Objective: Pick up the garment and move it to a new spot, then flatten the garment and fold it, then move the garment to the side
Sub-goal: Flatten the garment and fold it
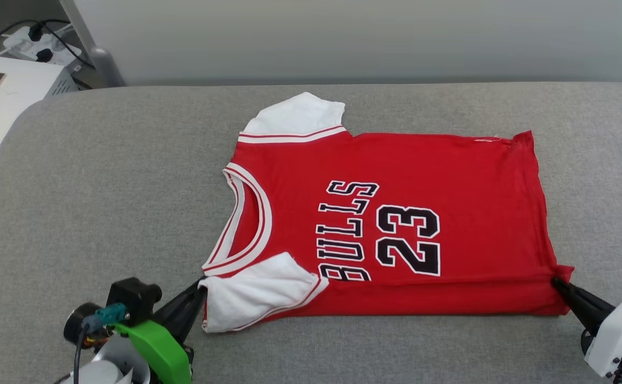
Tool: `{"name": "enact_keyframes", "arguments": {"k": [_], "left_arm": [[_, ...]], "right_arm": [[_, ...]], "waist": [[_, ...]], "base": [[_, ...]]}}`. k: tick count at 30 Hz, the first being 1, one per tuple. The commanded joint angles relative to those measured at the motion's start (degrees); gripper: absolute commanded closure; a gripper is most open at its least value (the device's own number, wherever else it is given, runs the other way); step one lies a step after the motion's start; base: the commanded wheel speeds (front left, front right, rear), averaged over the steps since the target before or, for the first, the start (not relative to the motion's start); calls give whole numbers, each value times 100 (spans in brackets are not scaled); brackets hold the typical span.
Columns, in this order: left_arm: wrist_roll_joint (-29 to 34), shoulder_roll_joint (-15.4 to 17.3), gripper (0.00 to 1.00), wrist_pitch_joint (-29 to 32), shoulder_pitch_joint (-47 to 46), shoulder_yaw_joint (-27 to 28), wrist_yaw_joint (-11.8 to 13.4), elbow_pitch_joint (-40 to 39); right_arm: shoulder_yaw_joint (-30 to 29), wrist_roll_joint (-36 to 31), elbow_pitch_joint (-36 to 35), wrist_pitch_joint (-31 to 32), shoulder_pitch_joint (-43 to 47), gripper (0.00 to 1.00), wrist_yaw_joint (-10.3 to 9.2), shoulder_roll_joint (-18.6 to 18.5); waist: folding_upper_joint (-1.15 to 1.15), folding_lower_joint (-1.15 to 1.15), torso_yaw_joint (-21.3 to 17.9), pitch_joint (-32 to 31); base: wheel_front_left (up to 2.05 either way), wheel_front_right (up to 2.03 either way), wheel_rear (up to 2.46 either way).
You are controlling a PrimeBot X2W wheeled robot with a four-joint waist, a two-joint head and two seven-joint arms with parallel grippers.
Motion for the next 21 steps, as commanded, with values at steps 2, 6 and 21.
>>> {"name": "enact_keyframes", "arguments": {"k": [2, 6, 21], "left_arm": [[162, -68, 100, 48, -395, 9, -131, 147], [283, -163, 100, 122, -1091, -30, -333, 550], [330, -480, 100, -158, -2677, -421, -542, 1890]], "right_arm": [[-120, -50, -56, 87, -167, 100, -4, 45], [-320, -118, -96, 247, -364, 100, -4, 111], [-531, -342, 46, 508, -1018, 100, -4, 370]], "waist": [[0, 0, -99, 229], [0, 0, -176, 484], [0, 0, -324, 1224]], "base": [[0, 0, 0], [0, 0, 0], [0, 0, 0]]}}
